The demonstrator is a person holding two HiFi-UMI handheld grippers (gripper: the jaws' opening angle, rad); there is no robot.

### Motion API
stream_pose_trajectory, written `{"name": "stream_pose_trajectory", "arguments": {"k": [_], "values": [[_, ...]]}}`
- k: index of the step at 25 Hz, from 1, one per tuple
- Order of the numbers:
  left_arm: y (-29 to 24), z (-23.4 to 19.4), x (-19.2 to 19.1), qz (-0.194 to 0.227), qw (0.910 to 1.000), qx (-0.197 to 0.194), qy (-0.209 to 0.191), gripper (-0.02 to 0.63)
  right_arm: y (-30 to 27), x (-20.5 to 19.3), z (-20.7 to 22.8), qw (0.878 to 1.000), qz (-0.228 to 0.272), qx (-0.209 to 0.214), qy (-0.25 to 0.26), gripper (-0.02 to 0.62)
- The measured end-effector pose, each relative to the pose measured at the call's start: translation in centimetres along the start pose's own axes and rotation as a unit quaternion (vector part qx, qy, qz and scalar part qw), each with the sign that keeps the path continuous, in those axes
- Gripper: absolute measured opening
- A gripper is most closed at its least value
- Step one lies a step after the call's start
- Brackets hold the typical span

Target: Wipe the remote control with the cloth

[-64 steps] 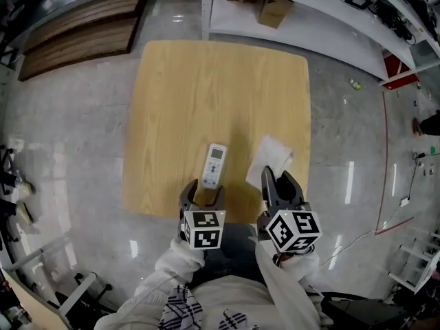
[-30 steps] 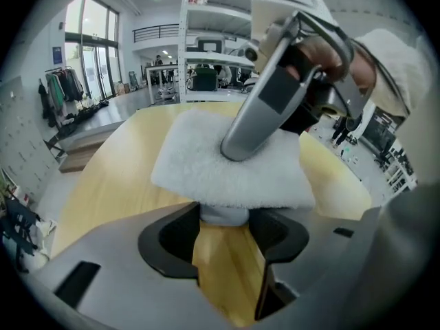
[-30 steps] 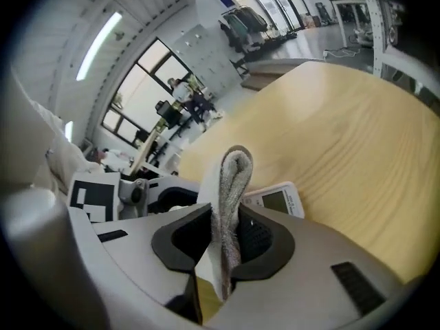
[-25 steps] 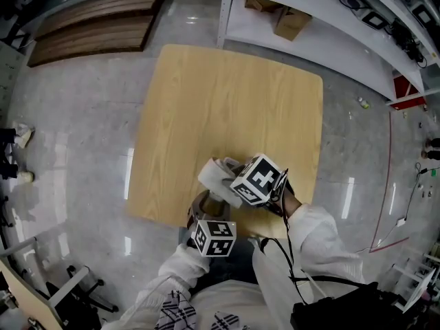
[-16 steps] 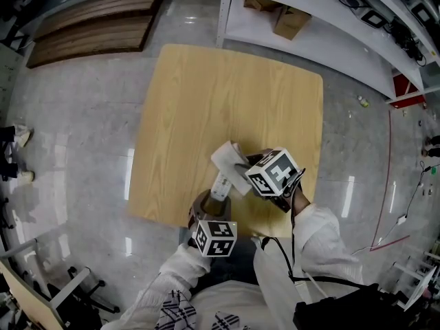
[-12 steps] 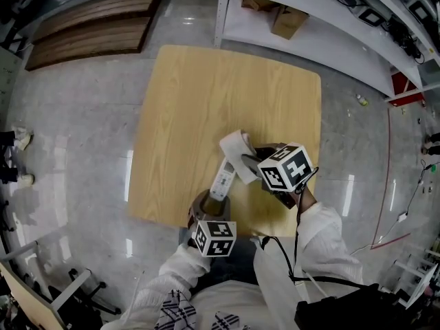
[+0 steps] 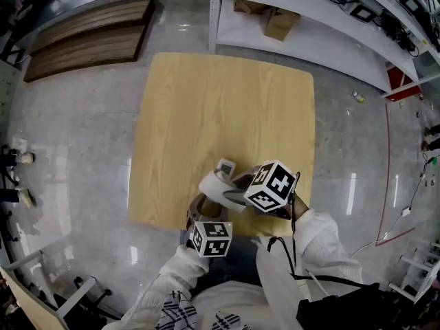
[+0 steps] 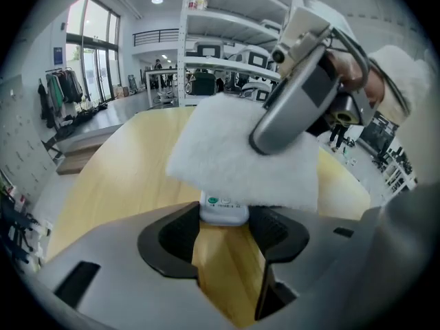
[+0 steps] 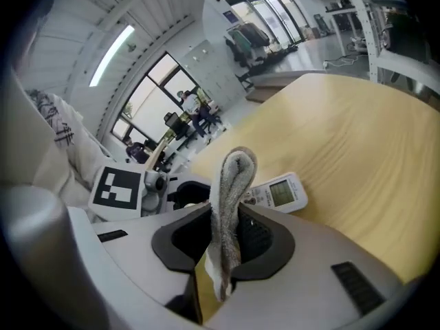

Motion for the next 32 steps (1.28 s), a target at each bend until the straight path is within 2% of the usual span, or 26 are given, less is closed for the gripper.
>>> {"name": "stream_pose_trajectory", "arguments": {"k": [4, 16, 19, 23, 25, 27, 30, 32], "values": [[0.0, 0.2, 0.1, -0.004, 1.0000, -0.005, 0.004, 0.224, -1.1, -0.1, 1.5, 0.999, -0.015, -0.037, -0.006, 0.089], [-0.1, 0.2, 0.2, -0.009, 0.9999, -0.008, 0.009, 0.224, 1.4, 0.6, 5.2, 0.991, 0.036, -0.109, -0.061, 0.089], [-0.2, 0.3, 0.4, -0.008, 0.9999, -0.008, 0.009, 0.224, 2.9, 0.5, 7.1, 0.984, 0.070, -0.134, -0.098, 0.089], [-0.4, 0.3, 0.3, -0.009, 0.9999, -0.009, 0.010, 0.224, 6.4, 1.0, 9.1, 0.963, 0.143, -0.192, -0.127, 0.089], [-0.3, 0.1, 0.3, -0.008, 0.9999, -0.008, 0.011, 0.224, 7.6, 1.6, 8.3, 0.959, 0.177, -0.184, -0.124, 0.089], [-0.2, 0.0, 0.2, -0.008, 0.9999, -0.008, 0.010, 0.224, 7.9, 2.1, 6.4, 0.965, 0.186, -0.156, -0.101, 0.089], [-0.2, 0.1, 0.0, -0.010, 0.9999, -0.009, 0.007, 0.224, 6.4, 2.1, 2.3, 0.990, 0.123, -0.065, -0.025, 0.089], [-0.1, 0.1, 0.0, -0.010, 0.9999, -0.008, 0.007, 0.224, 4.4, 1.4, 0.6, 0.998, 0.055, -0.015, 0.006, 0.089]]}}
Point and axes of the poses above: the fingertips, and each gripper's own axes: y backward along the fingers, z to its right, x out of its top, the point moved 2 cm from there along y, backward along the fingers, and after that the axes turned 6 degrees about x, right-handed, at the moved point
